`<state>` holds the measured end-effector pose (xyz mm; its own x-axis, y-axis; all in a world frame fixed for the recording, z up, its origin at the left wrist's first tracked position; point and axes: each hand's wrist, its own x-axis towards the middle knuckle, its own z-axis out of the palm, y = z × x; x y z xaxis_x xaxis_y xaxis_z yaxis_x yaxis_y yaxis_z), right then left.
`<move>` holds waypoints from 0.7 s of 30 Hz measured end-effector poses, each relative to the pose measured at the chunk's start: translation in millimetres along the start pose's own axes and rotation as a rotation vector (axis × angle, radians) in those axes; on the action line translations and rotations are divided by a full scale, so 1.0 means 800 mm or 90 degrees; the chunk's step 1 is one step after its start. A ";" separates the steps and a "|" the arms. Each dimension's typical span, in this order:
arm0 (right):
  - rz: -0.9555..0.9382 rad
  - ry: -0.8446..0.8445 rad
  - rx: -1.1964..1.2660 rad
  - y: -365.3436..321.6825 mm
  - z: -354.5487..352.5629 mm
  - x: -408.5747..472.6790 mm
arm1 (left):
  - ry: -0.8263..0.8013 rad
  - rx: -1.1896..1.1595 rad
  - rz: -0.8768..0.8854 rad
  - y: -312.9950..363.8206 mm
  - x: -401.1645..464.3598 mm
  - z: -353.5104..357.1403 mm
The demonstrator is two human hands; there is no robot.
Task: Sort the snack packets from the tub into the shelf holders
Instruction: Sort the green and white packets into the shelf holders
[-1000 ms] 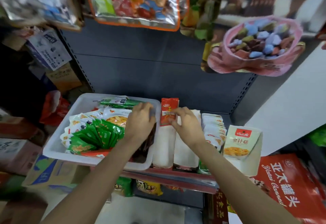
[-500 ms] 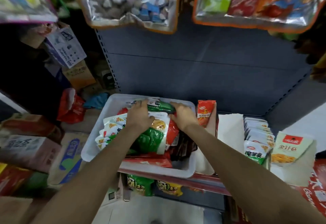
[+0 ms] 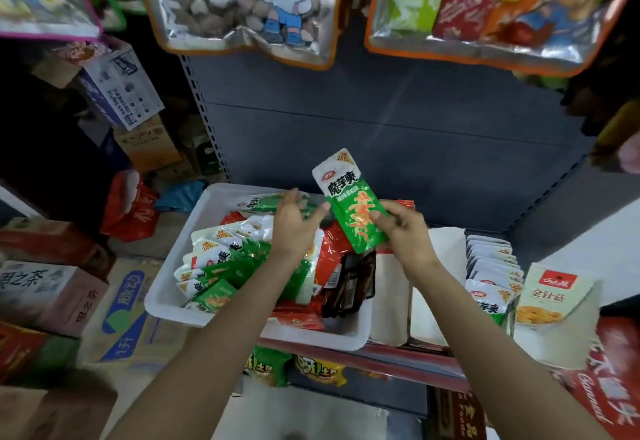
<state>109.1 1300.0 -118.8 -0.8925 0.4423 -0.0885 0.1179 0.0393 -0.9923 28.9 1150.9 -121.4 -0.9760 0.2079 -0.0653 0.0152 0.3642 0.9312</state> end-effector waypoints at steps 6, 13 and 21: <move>-0.007 -0.057 -0.011 0.009 -0.073 -0.026 | -0.087 -0.191 0.051 0.038 -0.024 0.058; -0.073 0.001 -0.081 0.005 -0.189 -0.059 | -0.276 -0.090 0.128 0.075 -0.073 0.158; -0.071 0.052 -0.390 0.042 -0.262 -0.076 | -0.267 0.104 0.172 0.078 -0.105 0.239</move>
<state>258.8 1461.8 -128.9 -0.8808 0.4715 0.0435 0.2754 0.5848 -0.7630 153.4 1329.3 -126.5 -0.7622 0.6474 0.0008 0.3208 0.3766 0.8691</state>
